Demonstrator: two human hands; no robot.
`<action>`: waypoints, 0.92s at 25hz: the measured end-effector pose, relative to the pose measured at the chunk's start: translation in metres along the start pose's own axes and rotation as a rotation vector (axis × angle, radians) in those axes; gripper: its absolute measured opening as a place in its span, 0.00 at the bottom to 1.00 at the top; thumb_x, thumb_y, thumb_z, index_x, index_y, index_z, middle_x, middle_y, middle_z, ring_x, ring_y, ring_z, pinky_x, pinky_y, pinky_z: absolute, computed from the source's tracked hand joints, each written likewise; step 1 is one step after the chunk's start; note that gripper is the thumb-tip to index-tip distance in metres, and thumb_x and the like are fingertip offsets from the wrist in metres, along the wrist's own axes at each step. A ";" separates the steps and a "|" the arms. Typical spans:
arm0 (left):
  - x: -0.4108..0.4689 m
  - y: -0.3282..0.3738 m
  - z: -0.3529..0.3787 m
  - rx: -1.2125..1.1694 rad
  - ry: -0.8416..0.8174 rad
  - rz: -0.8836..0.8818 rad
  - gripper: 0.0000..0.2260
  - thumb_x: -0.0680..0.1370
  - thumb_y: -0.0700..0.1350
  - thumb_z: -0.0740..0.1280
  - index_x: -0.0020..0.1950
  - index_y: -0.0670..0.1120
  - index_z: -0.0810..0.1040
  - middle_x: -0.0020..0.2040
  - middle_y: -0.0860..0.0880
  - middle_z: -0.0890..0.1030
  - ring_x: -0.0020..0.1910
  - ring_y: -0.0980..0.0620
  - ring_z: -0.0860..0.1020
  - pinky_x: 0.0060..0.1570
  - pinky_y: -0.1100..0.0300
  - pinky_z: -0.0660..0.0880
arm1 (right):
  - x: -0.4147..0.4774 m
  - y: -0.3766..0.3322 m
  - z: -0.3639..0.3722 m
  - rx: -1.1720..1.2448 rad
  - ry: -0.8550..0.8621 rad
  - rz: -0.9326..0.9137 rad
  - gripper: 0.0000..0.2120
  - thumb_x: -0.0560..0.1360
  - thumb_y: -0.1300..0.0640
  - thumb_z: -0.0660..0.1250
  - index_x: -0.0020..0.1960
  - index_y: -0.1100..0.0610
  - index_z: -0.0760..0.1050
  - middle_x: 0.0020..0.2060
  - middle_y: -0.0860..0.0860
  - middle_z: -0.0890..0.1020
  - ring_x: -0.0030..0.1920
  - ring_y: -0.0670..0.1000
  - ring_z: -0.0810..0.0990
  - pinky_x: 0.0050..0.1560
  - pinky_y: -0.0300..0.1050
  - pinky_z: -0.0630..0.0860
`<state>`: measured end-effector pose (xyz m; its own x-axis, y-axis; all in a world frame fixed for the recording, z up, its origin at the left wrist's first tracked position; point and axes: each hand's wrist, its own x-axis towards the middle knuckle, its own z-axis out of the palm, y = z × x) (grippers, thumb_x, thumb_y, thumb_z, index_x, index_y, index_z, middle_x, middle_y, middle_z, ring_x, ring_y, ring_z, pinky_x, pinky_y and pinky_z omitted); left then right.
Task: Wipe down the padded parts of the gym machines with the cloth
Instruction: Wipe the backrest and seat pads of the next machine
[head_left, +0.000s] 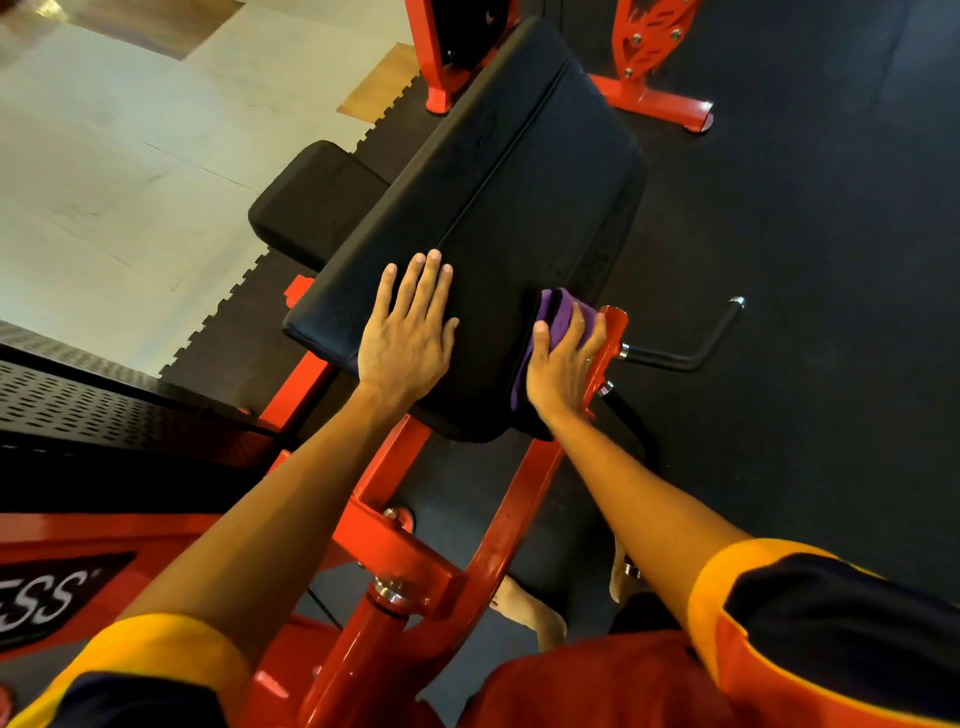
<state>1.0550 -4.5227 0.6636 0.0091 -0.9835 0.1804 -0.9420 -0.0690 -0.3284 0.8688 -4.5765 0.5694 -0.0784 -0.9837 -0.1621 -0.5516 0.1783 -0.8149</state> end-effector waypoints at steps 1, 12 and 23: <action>0.000 -0.001 0.000 -0.001 0.000 -0.001 0.29 0.86 0.56 0.45 0.83 0.42 0.48 0.83 0.42 0.50 0.83 0.44 0.48 0.80 0.43 0.46 | -0.005 -0.001 0.005 0.014 0.006 -0.003 0.35 0.81 0.33 0.52 0.82 0.50 0.56 0.82 0.55 0.49 0.80 0.62 0.56 0.74 0.64 0.65; 0.008 0.020 -0.004 -0.089 0.034 -0.115 0.28 0.83 0.51 0.53 0.81 0.40 0.59 0.82 0.40 0.57 0.82 0.42 0.52 0.80 0.41 0.47 | -0.021 -0.010 0.006 0.410 0.032 0.233 0.32 0.83 0.48 0.65 0.82 0.53 0.57 0.80 0.54 0.62 0.79 0.55 0.61 0.79 0.51 0.55; 0.009 0.023 -0.002 -0.050 0.048 -0.140 0.29 0.83 0.51 0.53 0.81 0.40 0.58 0.82 0.40 0.56 0.82 0.42 0.50 0.80 0.40 0.47 | -0.032 -0.009 -0.001 0.068 -0.107 0.014 0.29 0.84 0.39 0.56 0.82 0.38 0.52 0.83 0.51 0.45 0.83 0.58 0.45 0.81 0.61 0.51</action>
<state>1.0326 -4.5325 0.6596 0.1262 -0.9557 0.2659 -0.9484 -0.1949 -0.2503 0.8753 -4.5471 0.5822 0.0056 -0.9733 -0.2295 -0.4933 0.1969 -0.8473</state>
